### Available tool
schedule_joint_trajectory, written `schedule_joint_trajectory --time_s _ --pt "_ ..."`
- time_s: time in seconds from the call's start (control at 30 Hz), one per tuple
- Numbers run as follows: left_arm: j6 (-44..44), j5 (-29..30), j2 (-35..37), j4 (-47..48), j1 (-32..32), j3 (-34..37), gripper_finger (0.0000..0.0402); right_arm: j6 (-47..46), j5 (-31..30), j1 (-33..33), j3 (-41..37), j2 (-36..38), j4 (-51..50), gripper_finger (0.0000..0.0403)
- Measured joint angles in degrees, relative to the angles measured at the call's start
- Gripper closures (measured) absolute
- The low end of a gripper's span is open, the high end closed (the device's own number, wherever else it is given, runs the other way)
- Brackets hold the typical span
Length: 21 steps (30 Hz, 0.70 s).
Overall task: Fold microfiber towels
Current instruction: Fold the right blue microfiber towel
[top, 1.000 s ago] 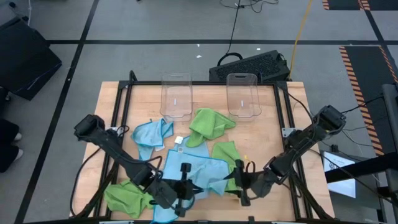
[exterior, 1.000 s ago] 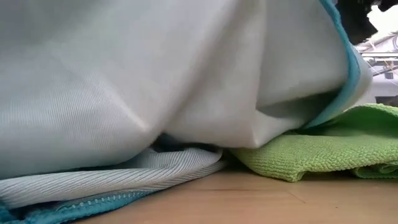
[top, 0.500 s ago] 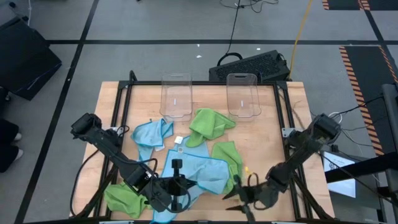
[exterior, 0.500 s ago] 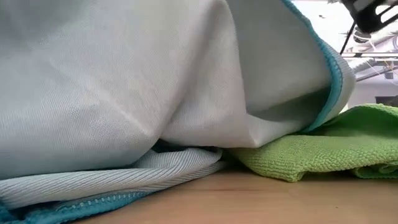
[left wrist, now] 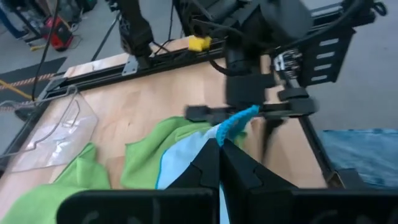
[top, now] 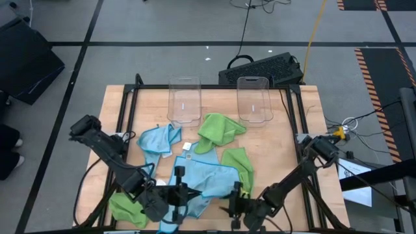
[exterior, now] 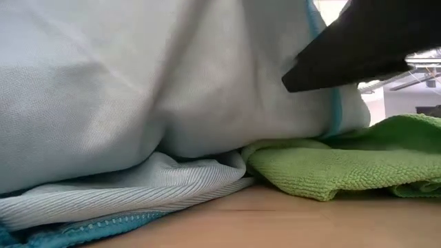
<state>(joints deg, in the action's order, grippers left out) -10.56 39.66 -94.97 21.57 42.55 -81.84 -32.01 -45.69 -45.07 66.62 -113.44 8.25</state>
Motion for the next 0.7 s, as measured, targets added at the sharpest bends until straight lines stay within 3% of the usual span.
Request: schedule_joint_trajectory --time_s 0.17,0.7 --pt "0.0 0.8 0.0 0.1 1.4 0.0 0.0398 -0.4 -8.1 -0.2 0.3 1.9 -3.8 0.0257" --pt "-0.7 2.4 0.0 0.3 2.3 0.0 0.0398 -11.8 -9.8 1.2 0.3 11.7 -34.5 0.0257"
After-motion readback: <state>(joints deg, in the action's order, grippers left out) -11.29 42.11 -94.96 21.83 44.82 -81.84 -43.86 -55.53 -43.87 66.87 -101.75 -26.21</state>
